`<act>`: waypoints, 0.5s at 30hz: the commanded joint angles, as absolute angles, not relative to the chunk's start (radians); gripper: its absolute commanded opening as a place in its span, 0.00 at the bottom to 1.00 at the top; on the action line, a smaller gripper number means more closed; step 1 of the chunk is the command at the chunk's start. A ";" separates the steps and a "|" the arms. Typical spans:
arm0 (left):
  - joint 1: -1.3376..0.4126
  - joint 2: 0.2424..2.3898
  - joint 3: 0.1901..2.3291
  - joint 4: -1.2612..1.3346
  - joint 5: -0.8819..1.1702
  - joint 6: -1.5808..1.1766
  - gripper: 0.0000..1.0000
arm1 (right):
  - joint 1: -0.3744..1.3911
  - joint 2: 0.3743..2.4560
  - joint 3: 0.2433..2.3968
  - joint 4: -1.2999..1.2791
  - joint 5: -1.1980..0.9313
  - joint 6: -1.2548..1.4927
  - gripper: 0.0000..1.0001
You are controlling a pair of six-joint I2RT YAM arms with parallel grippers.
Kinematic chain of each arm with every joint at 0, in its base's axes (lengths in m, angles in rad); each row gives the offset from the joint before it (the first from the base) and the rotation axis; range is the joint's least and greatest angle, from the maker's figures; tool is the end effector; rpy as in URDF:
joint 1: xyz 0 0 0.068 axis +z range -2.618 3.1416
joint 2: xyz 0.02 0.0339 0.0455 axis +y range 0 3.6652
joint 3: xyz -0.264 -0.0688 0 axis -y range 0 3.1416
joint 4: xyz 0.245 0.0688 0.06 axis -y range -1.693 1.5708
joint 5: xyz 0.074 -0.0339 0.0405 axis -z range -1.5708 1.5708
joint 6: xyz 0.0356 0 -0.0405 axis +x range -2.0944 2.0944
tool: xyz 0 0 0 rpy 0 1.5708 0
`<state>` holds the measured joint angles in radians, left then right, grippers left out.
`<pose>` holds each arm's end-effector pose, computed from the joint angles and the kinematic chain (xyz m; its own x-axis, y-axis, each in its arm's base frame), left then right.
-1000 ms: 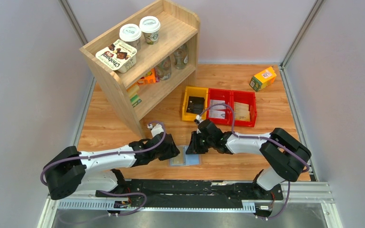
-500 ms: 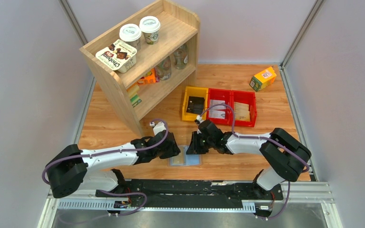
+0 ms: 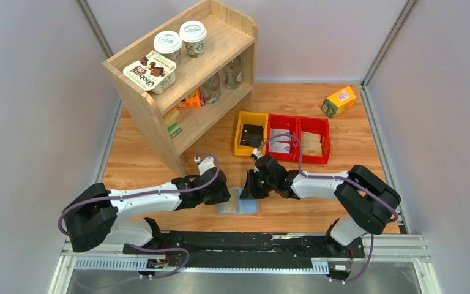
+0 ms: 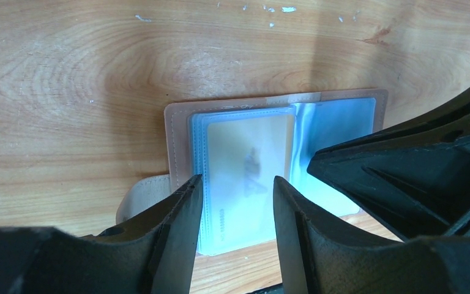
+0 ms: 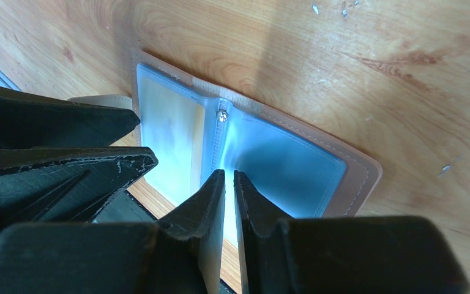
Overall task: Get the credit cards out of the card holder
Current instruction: Remove the credit card from the card holder.
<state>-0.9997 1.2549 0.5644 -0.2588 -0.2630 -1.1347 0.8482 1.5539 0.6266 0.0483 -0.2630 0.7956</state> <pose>0.1311 -0.1870 0.1665 -0.8478 -0.2996 -0.4375 -0.0898 0.8942 -0.4385 0.1780 0.2159 0.1340 -0.9521 -0.0370 -0.3034 -0.2199 0.7725 0.5958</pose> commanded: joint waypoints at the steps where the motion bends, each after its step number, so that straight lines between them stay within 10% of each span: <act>1: -0.997 1.273 0.601 -0.253 -0.252 -1.114 0.54 | 0.842 1.552 0.615 0.052 -0.247 0.775 0.18; 15: -0.996 1.243 0.609 -0.150 -0.160 -1.094 0.52 | 0.841 1.563 0.612 0.067 -0.261 0.779 0.18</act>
